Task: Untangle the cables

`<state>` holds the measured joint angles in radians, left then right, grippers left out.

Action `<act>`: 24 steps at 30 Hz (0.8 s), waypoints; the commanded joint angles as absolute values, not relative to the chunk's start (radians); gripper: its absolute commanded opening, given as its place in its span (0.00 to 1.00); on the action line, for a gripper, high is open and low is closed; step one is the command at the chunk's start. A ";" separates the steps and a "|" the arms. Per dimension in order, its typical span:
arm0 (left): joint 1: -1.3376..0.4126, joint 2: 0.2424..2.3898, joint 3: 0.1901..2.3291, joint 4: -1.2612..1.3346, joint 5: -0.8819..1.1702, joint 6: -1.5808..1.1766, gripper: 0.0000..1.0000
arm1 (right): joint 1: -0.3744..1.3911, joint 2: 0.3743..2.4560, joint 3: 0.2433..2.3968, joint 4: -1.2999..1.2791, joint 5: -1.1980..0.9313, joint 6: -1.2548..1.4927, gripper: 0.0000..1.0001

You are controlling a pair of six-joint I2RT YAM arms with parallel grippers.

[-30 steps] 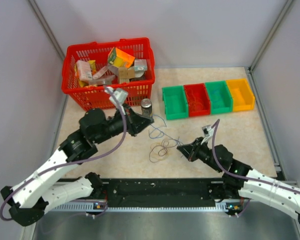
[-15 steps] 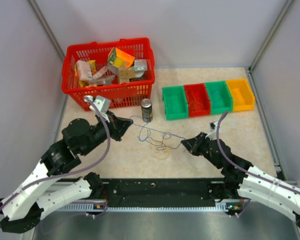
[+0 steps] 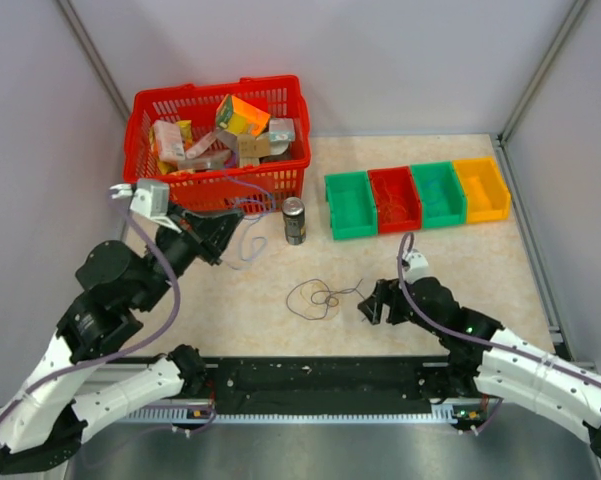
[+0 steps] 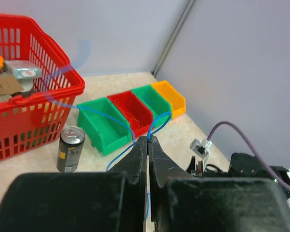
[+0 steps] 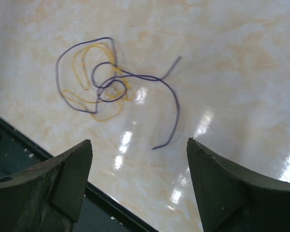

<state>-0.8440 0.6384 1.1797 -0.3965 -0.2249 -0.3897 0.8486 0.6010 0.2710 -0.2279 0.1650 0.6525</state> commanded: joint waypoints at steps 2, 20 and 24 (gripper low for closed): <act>-0.841 0.719 1.180 -0.356 -0.121 -0.434 0.00 | 0.853 0.617 0.423 -0.058 -0.089 0.451 0.82; -0.839 1.040 1.109 -0.285 0.350 -0.569 0.00 | 0.848 0.758 0.815 -0.169 -0.244 0.290 0.86; -0.830 1.068 1.112 -0.264 0.365 -0.604 0.00 | 0.867 0.761 0.741 -0.069 -0.172 0.313 0.83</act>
<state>-0.8413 1.0630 1.1027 -0.3710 0.2985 -0.5568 0.8509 0.7643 0.7990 -0.1787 -0.1841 0.3202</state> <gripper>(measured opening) 0.011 0.843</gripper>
